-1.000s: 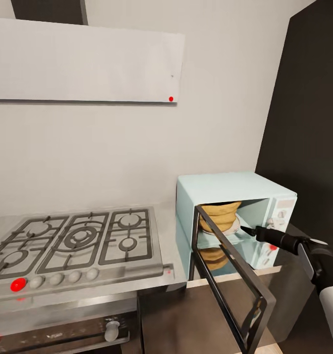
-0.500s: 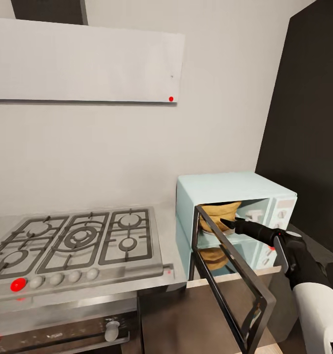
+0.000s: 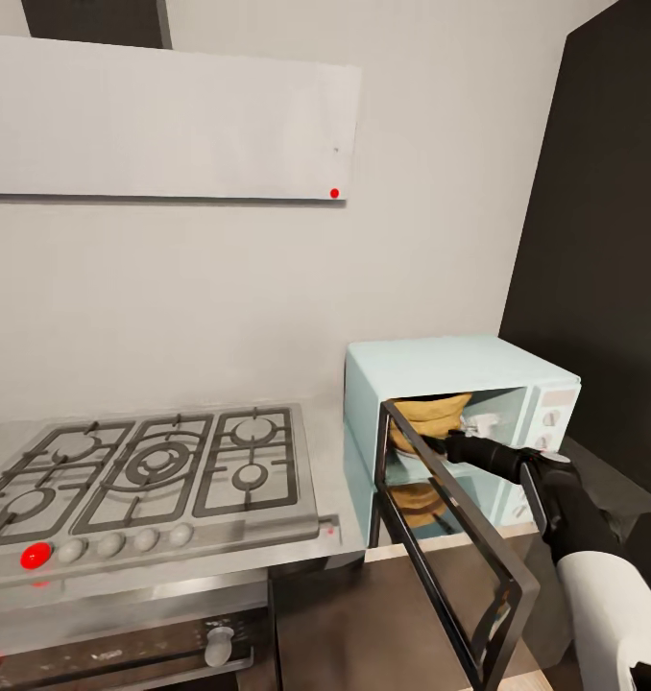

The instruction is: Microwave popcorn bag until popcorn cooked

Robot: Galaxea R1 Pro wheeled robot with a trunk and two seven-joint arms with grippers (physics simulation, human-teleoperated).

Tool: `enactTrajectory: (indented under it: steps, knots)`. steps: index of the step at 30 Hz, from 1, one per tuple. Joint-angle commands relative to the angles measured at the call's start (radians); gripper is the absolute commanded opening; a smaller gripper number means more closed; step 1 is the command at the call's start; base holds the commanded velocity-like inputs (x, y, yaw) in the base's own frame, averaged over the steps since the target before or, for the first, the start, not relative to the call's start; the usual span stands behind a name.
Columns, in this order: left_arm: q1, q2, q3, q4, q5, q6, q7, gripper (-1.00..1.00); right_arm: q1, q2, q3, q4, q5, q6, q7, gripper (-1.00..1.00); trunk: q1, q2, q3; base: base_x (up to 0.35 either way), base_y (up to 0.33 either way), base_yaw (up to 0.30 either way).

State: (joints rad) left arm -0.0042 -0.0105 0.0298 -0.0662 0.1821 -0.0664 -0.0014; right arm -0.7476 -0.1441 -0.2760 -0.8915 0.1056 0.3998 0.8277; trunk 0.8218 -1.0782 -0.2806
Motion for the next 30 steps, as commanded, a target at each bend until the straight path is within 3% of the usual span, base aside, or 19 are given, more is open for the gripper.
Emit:
enactTrajectory:
  steps: [1, 3, 6, 7, 11, 15, 21, 24, 25, 27, 28, 30]
  knots:
    - [0.000, 0.000, 0.002, 0.000, 0.005, -0.003, 0.000, 1.00, -0.001, 0.004, -0.003, -0.001, 0.011, 0.003, 0.008, 1.00, 0.000, -0.001, -0.001, 0.000, 0.000, 0.000]
    - [0.000, 0.000, 0.002, 0.000, 0.005, -0.003, 0.000, 1.00, -0.001, 0.025, -0.003, -0.001, 0.019, 0.002, 0.005, 1.00, 0.000, -0.001, -0.001, 0.000, 0.000, 0.000]
    - [0.000, 0.000, 0.002, 0.000, 0.005, -0.003, 0.000, 1.00, -0.001, 0.100, -0.005, -0.007, 0.098, 0.000, -0.025, 1.00, 0.000, -0.001, -0.001, 0.000, 0.000, 0.000]
    - [0.000, 0.000, 0.002, 0.000, 0.005, -0.003, 0.000, 1.00, -0.001, 0.112, -0.005, -0.008, 0.107, 0.000, -0.042, 1.00, 0.000, -0.001, -0.001, 0.000, 0.000, 0.000]
    - [0.000, 0.000, 0.002, 0.000, 0.005, -0.003, 0.000, 1.00, -0.001, 0.181, -0.006, -0.010, 0.123, -0.027, -0.246, 1.00, 0.000, -0.001, -0.001, 0.000, 0.000, 0.000]
    - [0.000, 0.000, 0.002, 0.000, 0.005, -0.003, 0.000, 1.00, -0.001, 0.196, -0.012, -0.010, 0.116, -0.069, -0.388, 1.00, 0.000, -0.001, -0.001, 0.000, 0.000, 0.000]
    - [0.000, 0.000, 0.002, 0.000, 0.005, -0.003, 0.000, 1.00, -0.001, 0.189, -0.012, -0.011, 0.112, -0.071, -0.411, 1.00, 0.000, -0.001, -0.001, 0.000, 0.000, 0.000]
    - [0.000, 0.000, 0.002, 0.000, 0.005, -0.003, 0.000, 1.00, -0.001, 0.183, -0.013, -0.012, 0.111, -0.070, -0.382, 1.00, 0.000, -0.001, -0.001, 0.000, 0.000, 0.000]
    - [0.000, 0.000, 0.002, 0.000, 0.005, -0.003, 0.000, 1.00, -0.001, 0.181, -0.013, -0.012, 0.111, -0.070, -0.348, 1.00, 0.000, -0.001, -0.001, 0.000, 0.000, 0.000]
    - [0.000, 0.000, 0.002, 0.000, 0.005, -0.003, 0.000, 1.00, -0.001, 0.175, -0.013, -0.012, 0.118, -0.066, -0.212, 1.00, 0.000, -0.001, -0.001, 0.000, 0.000, 0.000]
    - [0.000, 0.000, 0.002, 0.000, 0.005, -0.003, 0.000, 1.00, -0.001, 0.152, -0.012, -0.012, 0.122, -0.062, -0.117, 1.00, 0.000, -0.001, -0.001, 0.000, 0.000, 0.000]
    - [0.000, 0.000, 0.002, 0.000, 0.005, -0.003, 0.000, 1.00, -0.001, 0.017, -0.012, -0.010, 0.119, -0.056, 0.169, 1.00, 0.000, -0.001, -0.001, 0.000, 0.000, 0.000]
